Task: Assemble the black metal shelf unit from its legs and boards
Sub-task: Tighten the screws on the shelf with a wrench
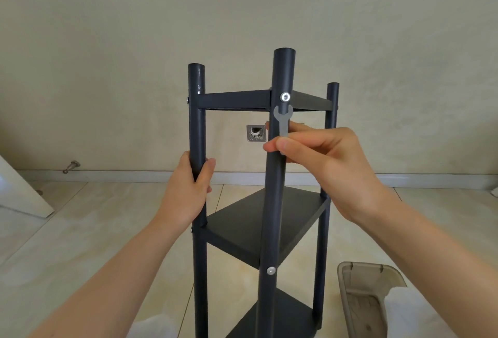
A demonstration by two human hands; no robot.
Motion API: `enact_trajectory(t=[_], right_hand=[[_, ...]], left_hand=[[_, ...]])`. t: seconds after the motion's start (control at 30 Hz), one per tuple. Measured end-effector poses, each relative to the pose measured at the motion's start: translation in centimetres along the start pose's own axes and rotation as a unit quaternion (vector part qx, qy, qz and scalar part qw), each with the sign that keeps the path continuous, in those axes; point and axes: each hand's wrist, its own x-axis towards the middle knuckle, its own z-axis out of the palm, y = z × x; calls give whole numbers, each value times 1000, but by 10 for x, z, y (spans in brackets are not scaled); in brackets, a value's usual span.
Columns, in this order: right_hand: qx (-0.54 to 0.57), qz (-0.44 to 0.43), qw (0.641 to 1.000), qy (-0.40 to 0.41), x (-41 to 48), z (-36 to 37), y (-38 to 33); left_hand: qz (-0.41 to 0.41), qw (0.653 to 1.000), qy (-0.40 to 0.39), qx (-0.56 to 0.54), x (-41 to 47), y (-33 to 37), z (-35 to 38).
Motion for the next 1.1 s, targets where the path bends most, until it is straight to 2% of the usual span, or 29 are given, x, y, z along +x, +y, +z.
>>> enact_trajectory(t=[0.17,0.23,0.3,0.37,0.4,0.43,0.63,1.1], right_hand=[[-6,4,1000,-20,6,10,-1],[-14,7,1000,-23,10,11,-1],[-16,6,999,-29,13,12,-1],[-10,8,999,-30,17,12,-1],[-6,9,1000,-29,18,12,0],[-2,9,1000,-30,19,12,0],[26,13,998,-53,16,15,1],[-7,-10,997,-74,11,18,1]], left_hand=[[-10,988,7,151,-22,11,3],[51,987,21,153,-38,22,4],[116,991,21,68,-52,36,5],[88,990,-45,-104,-62,50,7],[61,978,-92,-176,-67,54,10],[36,969,-126,-210,-69,56,15],[38,966,-152,-204,-67,60,27],[-14,939,-144,-311,-80,55,35]])
